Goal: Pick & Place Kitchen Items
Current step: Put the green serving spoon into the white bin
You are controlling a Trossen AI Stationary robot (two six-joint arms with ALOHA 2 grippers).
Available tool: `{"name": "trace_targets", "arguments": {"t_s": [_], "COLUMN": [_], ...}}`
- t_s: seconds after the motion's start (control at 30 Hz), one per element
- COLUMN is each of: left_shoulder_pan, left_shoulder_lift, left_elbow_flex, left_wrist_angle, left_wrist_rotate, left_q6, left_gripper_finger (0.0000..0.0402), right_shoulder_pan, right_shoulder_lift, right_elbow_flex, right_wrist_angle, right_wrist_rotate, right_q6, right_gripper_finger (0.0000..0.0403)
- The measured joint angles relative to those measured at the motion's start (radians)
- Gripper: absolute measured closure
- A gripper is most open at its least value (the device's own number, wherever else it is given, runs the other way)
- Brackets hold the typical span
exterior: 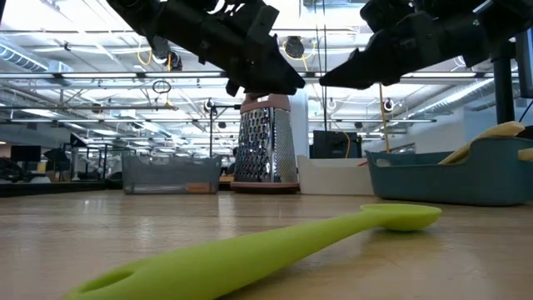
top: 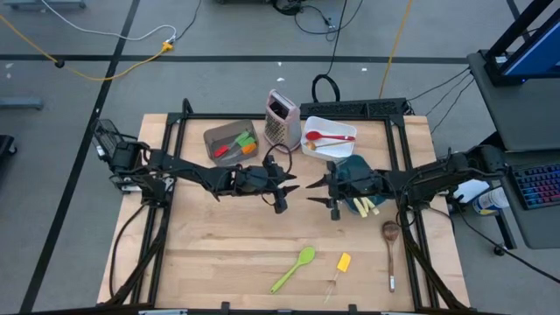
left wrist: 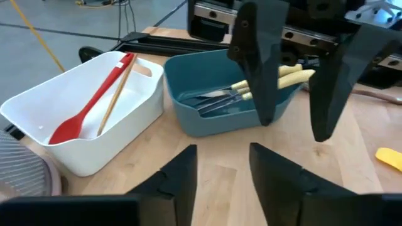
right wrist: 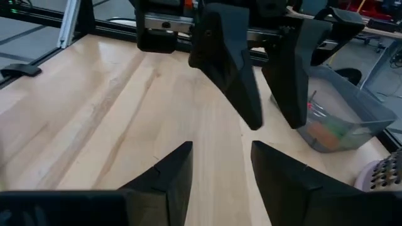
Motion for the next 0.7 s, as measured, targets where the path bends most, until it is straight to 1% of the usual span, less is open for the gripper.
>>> {"name": "trace_targets", "arguments": {"t_s": [0.13,0.3,0.57,0.7], "left_shoulder_pan": [-0.022,-0.054,-0.125,-0.165], "left_shoulder_lift": [0.000,0.000,0.000,0.000], "left_elbow_flex": [0.000,0.000,0.000,0.000], "left_wrist_angle": [0.001,0.001,-0.016,-0.025], "left_wrist_rotate": [0.001,0.000,0.000,0.000], "left_q6": [-0.006,-0.063,-0.102,-0.144], "left_gripper_finger": [0.0233,0.0229,0.0229,0.0229], "right_shoulder_pan": [0.014,0.024,0.055,0.075], "right_shoulder_lift": [0.000,0.009,0.078,0.121], "right_elbow_flex": [0.000,0.000,-0.001,-0.001], "right_wrist_angle": [0.003,0.005,0.011,0.042], "right_wrist_rotate": [0.000,-0.001,-0.003,-0.003], "right_q6": [-0.001,0.012,0.078,0.081], "right_gripper_finger": [0.0225,0.0209,0.0219,0.0224]}}
